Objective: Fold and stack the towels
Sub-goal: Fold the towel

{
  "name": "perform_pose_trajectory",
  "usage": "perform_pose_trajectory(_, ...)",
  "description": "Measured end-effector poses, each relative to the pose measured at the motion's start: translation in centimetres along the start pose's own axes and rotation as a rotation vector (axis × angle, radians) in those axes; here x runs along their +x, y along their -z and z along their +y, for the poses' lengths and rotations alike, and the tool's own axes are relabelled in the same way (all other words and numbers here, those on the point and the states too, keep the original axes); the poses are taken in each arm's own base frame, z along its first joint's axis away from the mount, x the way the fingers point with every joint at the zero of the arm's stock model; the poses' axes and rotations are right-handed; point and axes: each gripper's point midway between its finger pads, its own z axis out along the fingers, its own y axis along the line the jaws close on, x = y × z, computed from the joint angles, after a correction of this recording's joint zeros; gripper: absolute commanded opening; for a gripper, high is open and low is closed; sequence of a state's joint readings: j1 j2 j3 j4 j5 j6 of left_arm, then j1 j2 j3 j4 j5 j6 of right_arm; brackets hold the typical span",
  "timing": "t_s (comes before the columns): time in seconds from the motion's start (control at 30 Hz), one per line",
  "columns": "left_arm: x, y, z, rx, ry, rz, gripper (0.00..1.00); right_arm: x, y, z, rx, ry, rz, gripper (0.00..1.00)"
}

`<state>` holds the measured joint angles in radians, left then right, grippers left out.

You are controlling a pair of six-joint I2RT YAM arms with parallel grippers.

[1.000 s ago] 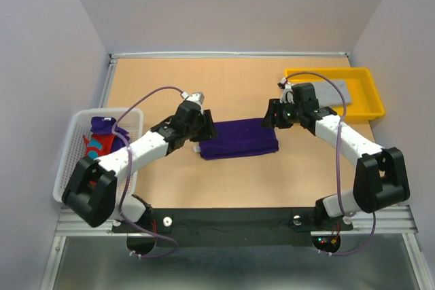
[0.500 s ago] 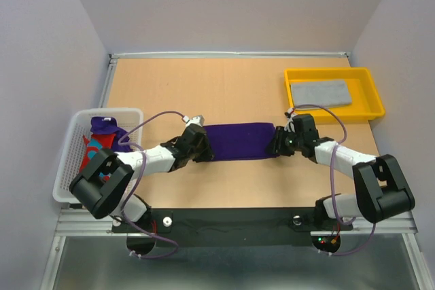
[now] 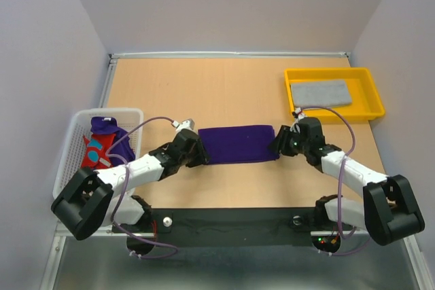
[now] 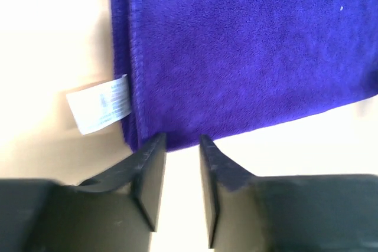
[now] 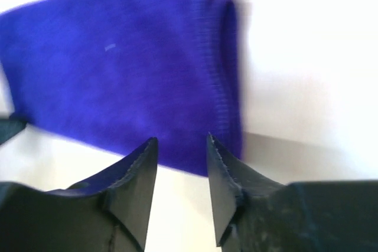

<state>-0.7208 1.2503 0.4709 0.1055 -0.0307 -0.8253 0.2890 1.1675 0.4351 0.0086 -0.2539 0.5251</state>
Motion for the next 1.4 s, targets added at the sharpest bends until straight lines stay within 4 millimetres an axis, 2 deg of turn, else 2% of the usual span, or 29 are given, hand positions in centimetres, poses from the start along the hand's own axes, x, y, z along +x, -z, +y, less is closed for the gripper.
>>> perform_pose_trajectory(0.1,-0.7,0.9,-0.6,0.006,-0.009,-0.013,0.51,0.2,0.2,2.6,-0.131,0.039,0.061,0.46)
perform_pose_trajectory(0.23,-2.2,1.9,-2.8,0.053,-0.014,-0.043,0.5,0.6,-0.2,6.5,-0.269,0.092,0.132,0.47)
perform_pose_trajectory(0.3,-2.9,2.1,-3.6,0.07,-0.013,-0.06,0.45,1.4,-0.2,9.3,-0.355,0.142,0.158,0.47)
perform_pose_trajectory(0.4,-3.5,1.9,-4.1,0.073,-0.013,-0.076,0.37,2.1,-0.5,12.1,-0.46,0.163,0.173,0.47)
perform_pose_trajectory(0.5,-3.1,0.6,-3.5,0.043,-0.015,-0.062,0.31,2.8,-1.8,13.3,-0.512,0.145,0.19,0.47)
perform_pose_trajectory(0.57,-2.5,-0.3,-2.9,0.017,-0.017,-0.041,0.31,3.4,-2.5,13.5,-0.525,0.136,0.206,0.47)
perform_pose_trajectory(0.73,-0.5,-1.8,-0.1,-0.033,0.005,-0.01,0.26,6.2,-4.1,12.3,-0.508,0.12,0.262,0.45)
perform_pose_trajectory(0.87,-1.0,-2.3,0.2,0.03,0.081,-0.022,0.24,7.7,-4.2,10.2,-0.456,0.101,0.263,0.44)
perform_pose_trajectory(1.0,-1.4,-2.5,0.4,0.073,0.126,-0.014,0.23,6.9,-3.8,8.6,-0.421,0.063,0.211,0.44)
perform_pose_trajectory(1.23,-2.4,-2.5,1.4,0.085,0.163,-0.02,0.23,2.5,-2.2,2.1,-0.28,-0.129,0.026,0.43)
perform_pose_trajectory(1.4,-3.1,-2.5,2.1,0.075,0.151,-0.03,0.24,1.7,-1.4,1.4,-0.259,-0.16,-0.024,0.43)
